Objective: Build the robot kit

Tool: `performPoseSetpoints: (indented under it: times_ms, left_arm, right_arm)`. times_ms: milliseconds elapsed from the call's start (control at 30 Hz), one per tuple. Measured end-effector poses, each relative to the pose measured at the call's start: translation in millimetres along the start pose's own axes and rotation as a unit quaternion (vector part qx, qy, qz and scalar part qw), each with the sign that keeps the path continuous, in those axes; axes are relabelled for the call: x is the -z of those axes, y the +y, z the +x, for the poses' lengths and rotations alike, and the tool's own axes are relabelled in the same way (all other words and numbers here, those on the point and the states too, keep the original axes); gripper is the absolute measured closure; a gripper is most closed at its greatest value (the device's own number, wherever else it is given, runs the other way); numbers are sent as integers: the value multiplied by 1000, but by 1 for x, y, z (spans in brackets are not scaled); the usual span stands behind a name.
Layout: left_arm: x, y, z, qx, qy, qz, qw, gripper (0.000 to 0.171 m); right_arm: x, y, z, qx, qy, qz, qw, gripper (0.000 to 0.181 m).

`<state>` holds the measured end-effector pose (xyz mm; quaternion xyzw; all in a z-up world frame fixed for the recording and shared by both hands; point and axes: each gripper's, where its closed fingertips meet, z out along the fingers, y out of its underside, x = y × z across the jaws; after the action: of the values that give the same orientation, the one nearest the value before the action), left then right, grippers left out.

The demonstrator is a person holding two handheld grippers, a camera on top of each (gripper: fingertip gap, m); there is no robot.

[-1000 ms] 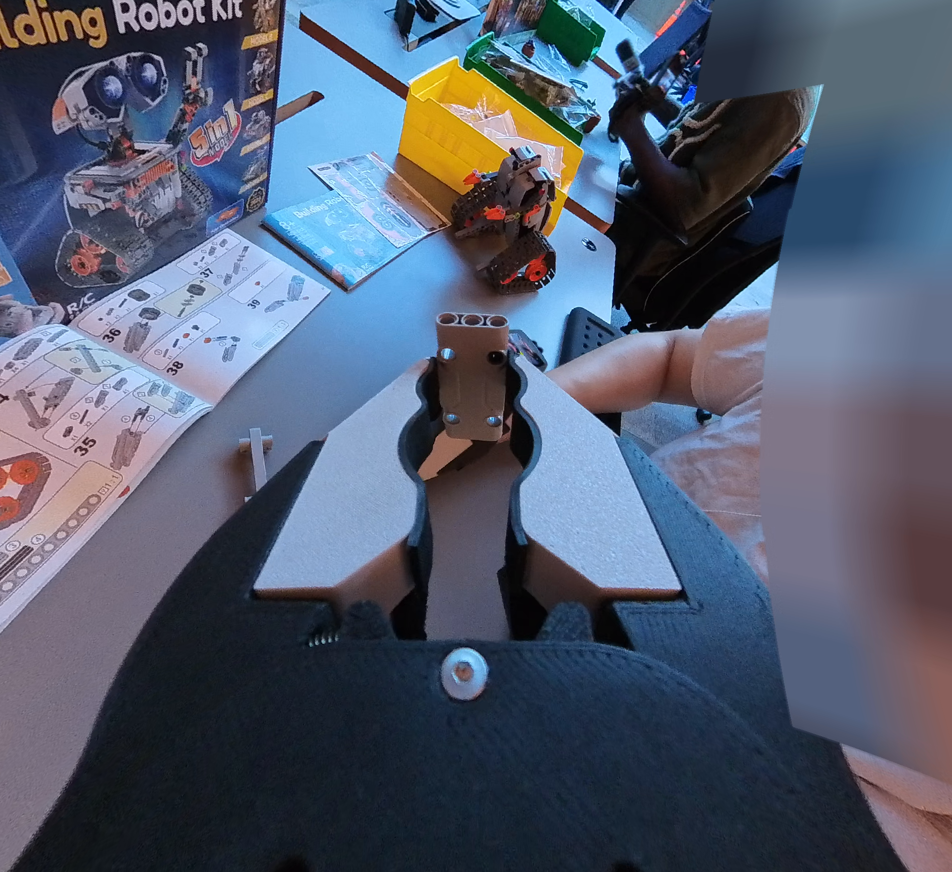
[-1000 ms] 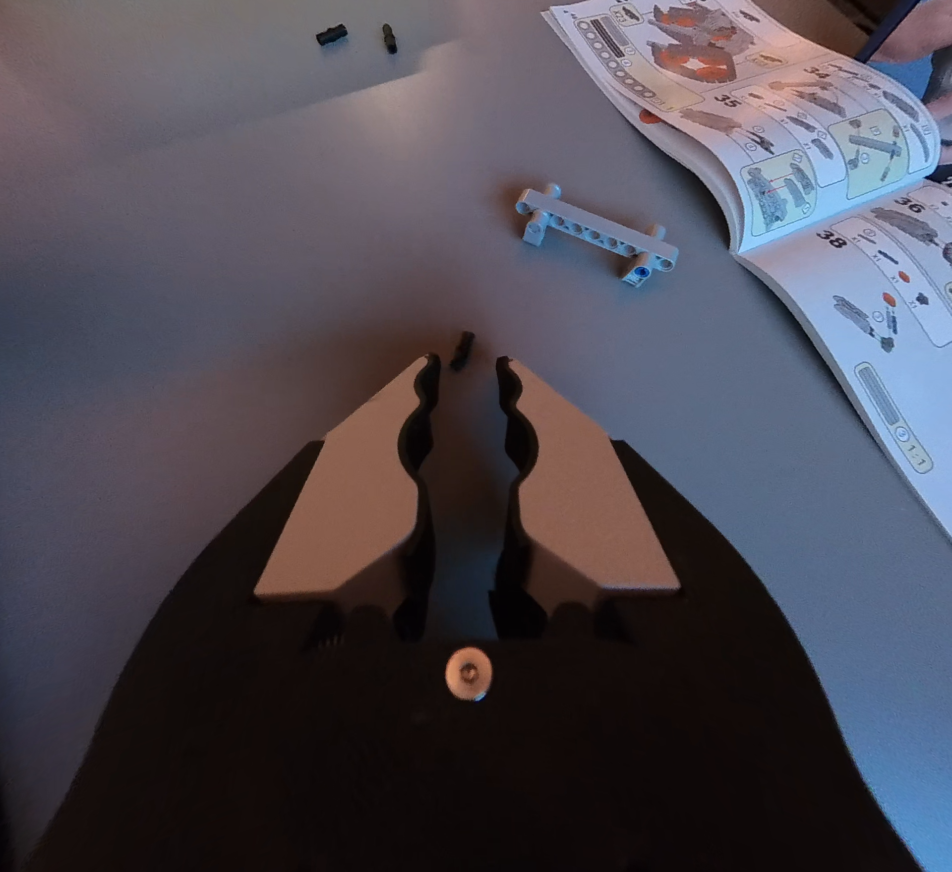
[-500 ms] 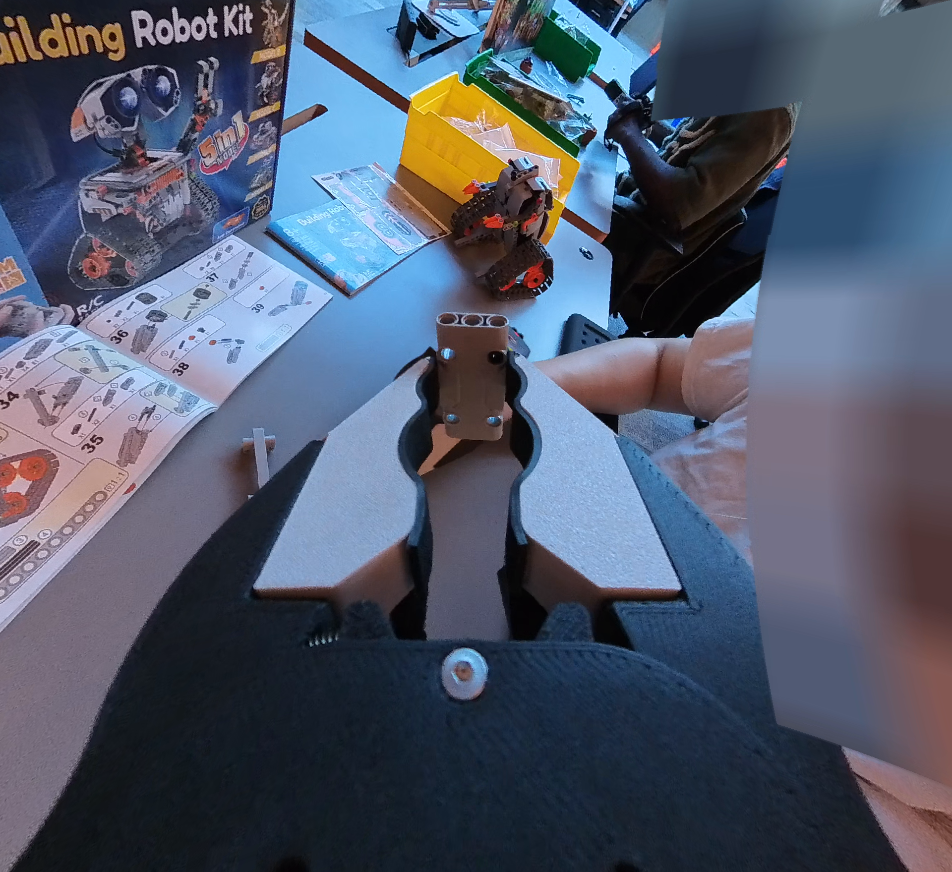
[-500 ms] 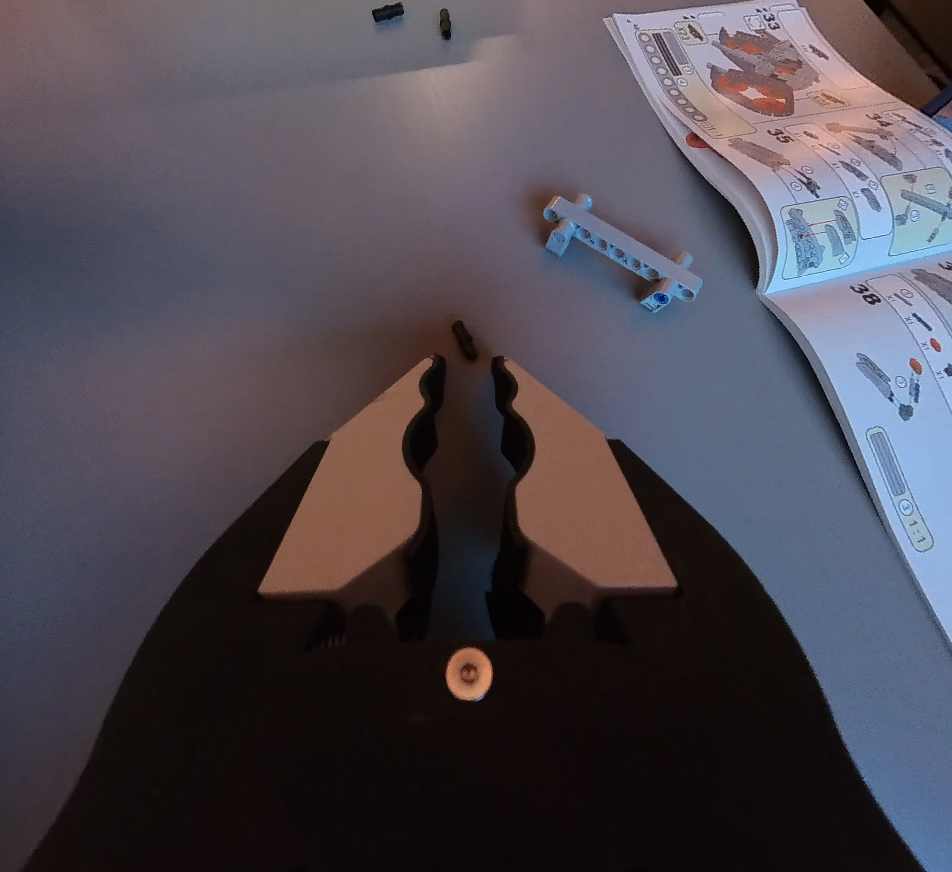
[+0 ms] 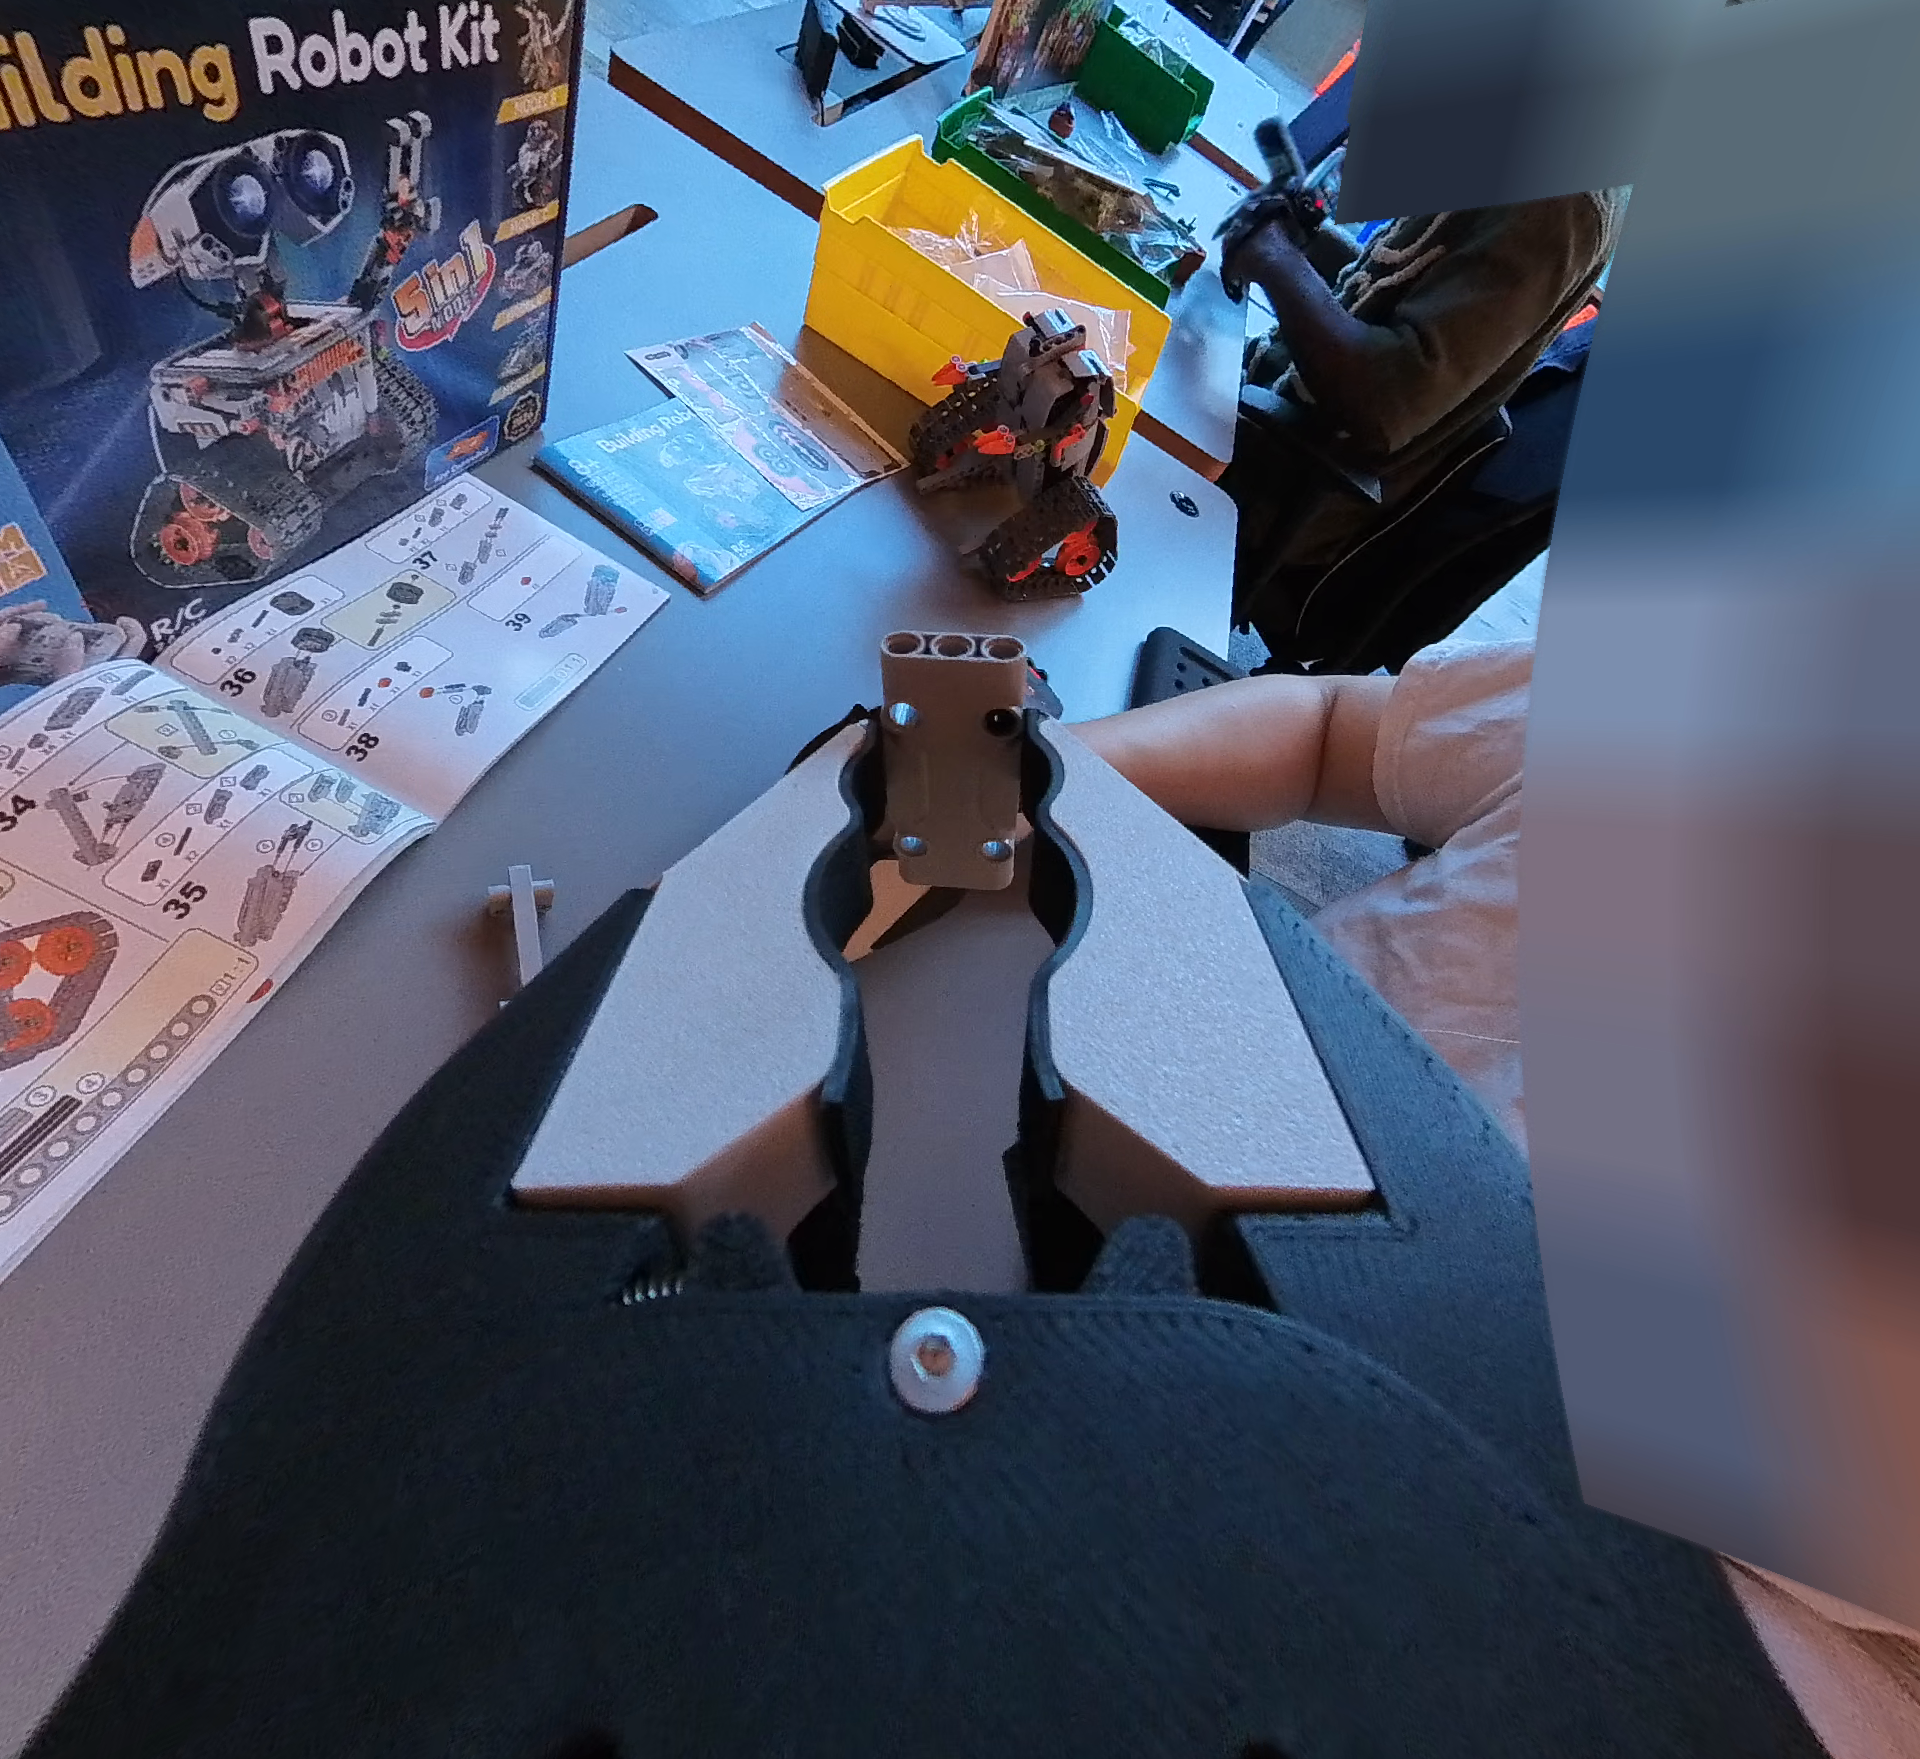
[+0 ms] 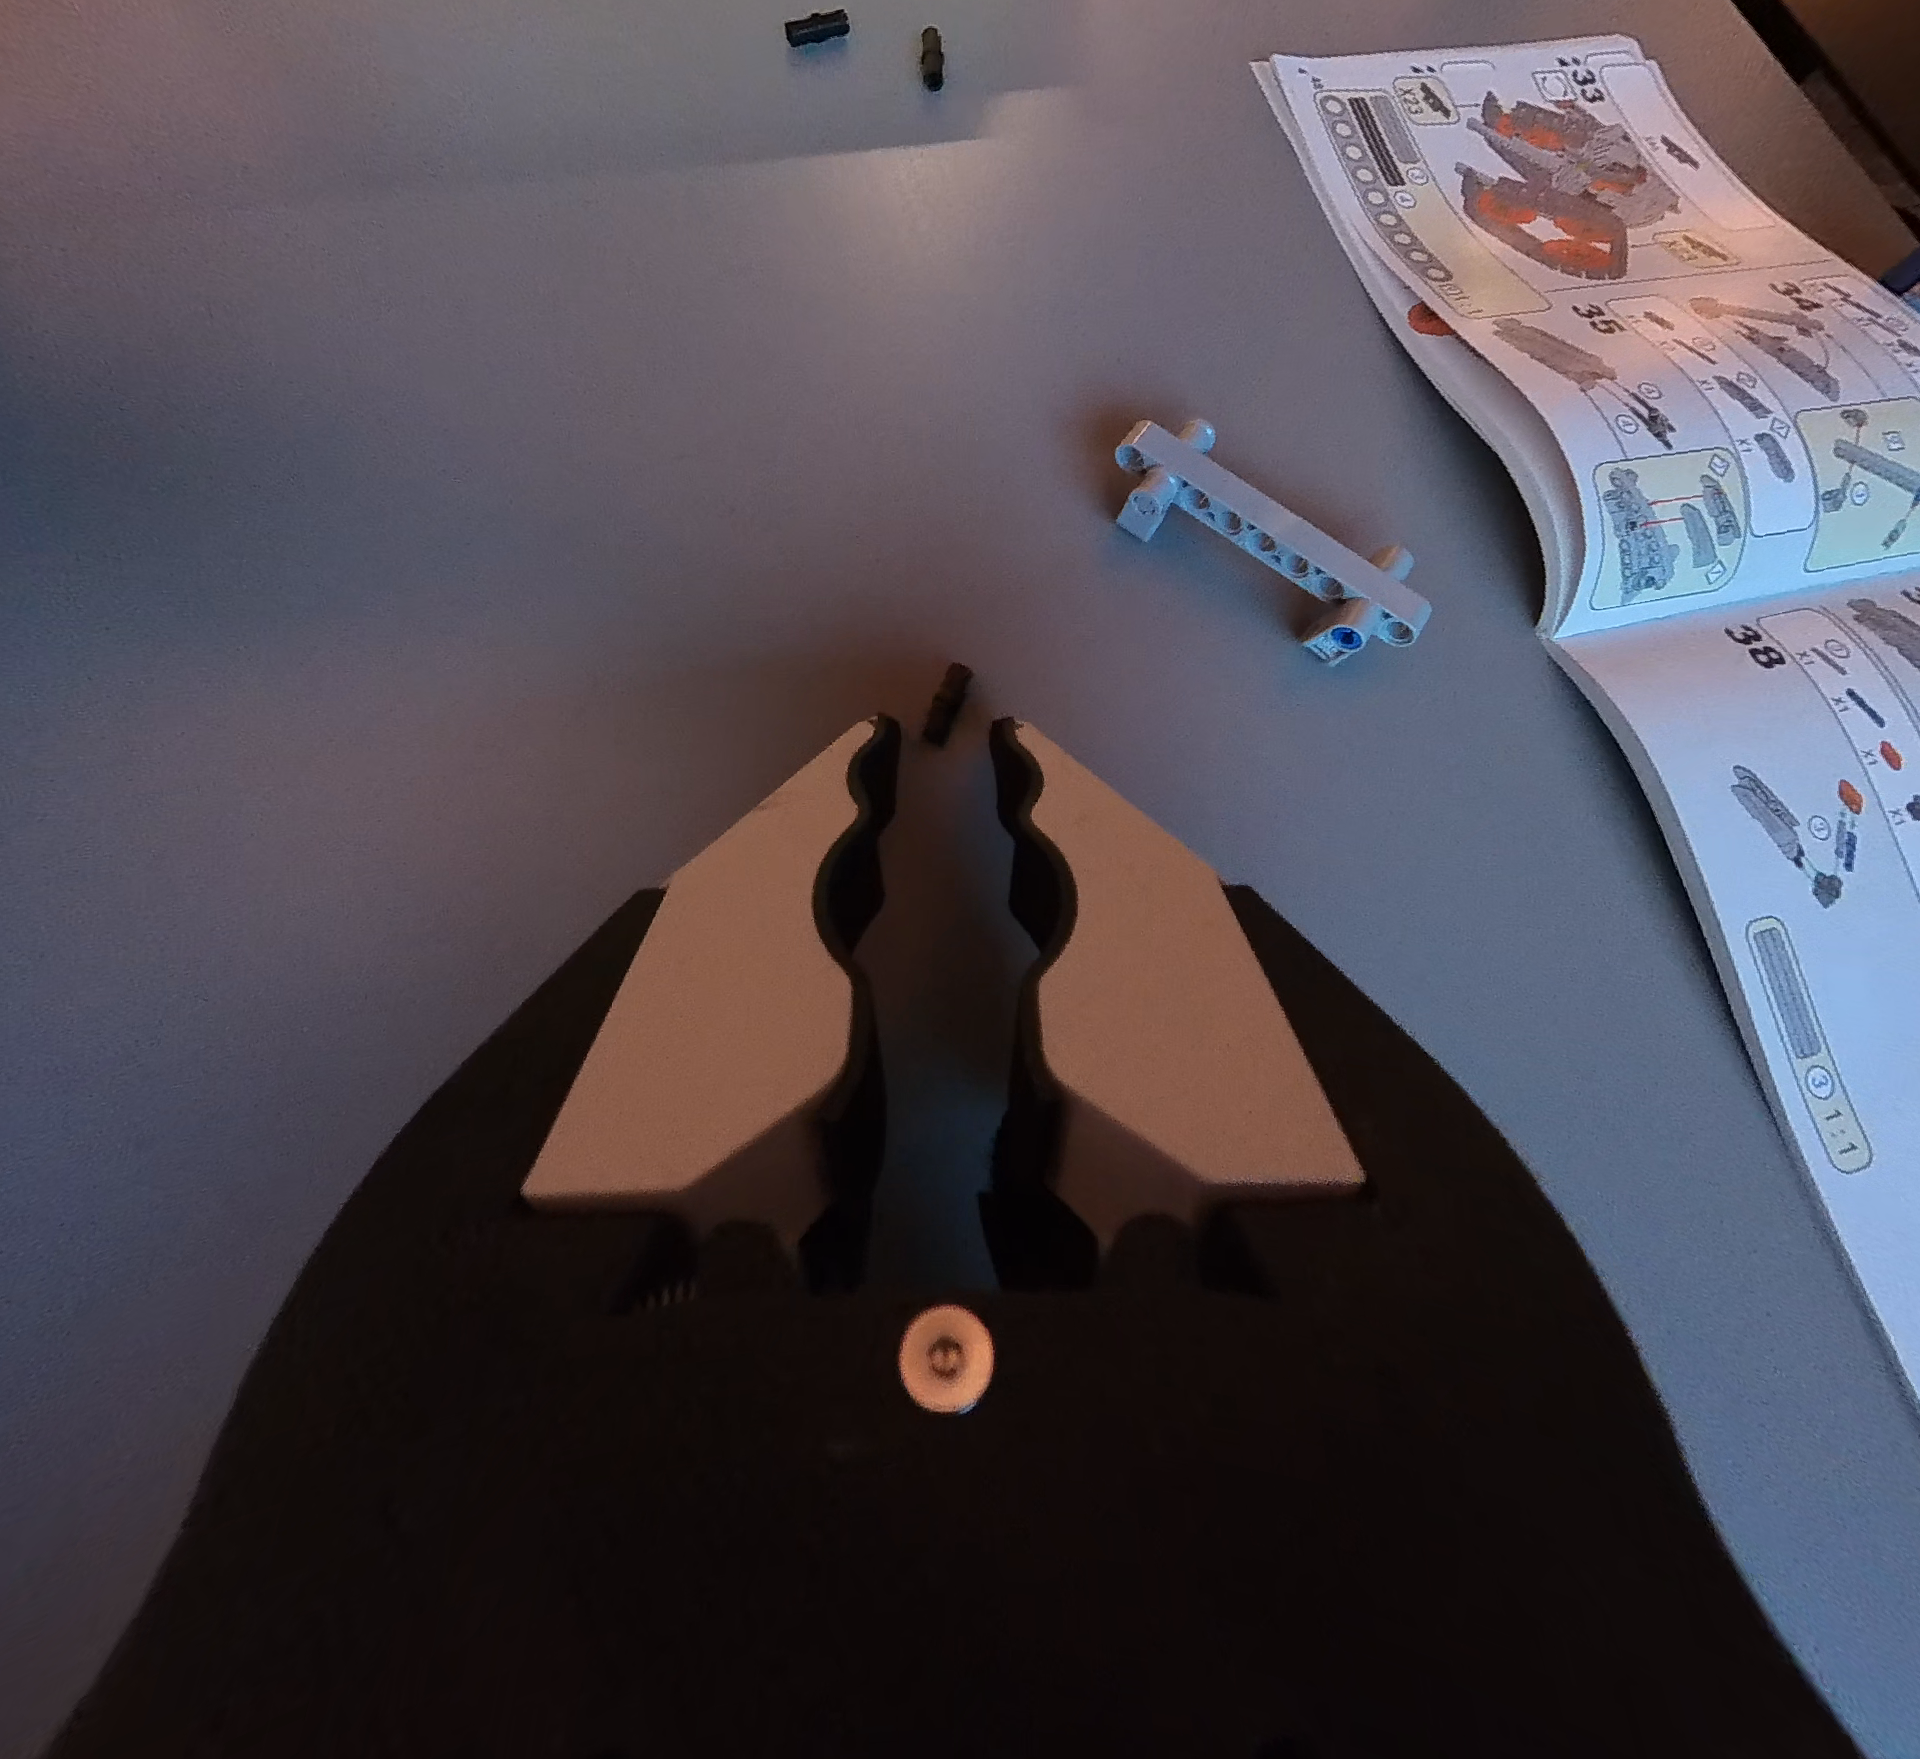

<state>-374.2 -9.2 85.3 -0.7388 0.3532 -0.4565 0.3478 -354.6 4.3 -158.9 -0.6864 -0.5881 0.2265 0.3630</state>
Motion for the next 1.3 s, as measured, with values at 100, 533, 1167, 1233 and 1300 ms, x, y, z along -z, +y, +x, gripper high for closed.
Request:
performPoseSetpoints:
  times_ms: [100, 533, 1167, 1233, 1300]
  left_arm:
    - [0, 0, -1, 3, 0, 1, 1000, 148]
    - [-2, 1, 0, 0, 0, -3, 1000, 148]
    - [1, -4, -6, 0, -3, 12, 1000, 148]
    - [4, -10, -7, -4, -4, 29, 1000, 148]
    - [9, -18, -4, -19, 0, 53, 998, 148]
  right_arm:
    - [-1, -1, -1, -3, 1, 0, 1000, 162]
    - [-6, -3, 0, -18, -26, -2, 1000, 167]
    - [-2, -1, 1, -4, -80, 5, 997, 175]
    - [16, -28, -2, -18, -107, 91, 990, 177]
    - [53, -71, -1, -87, -159, 208, 961, 177]
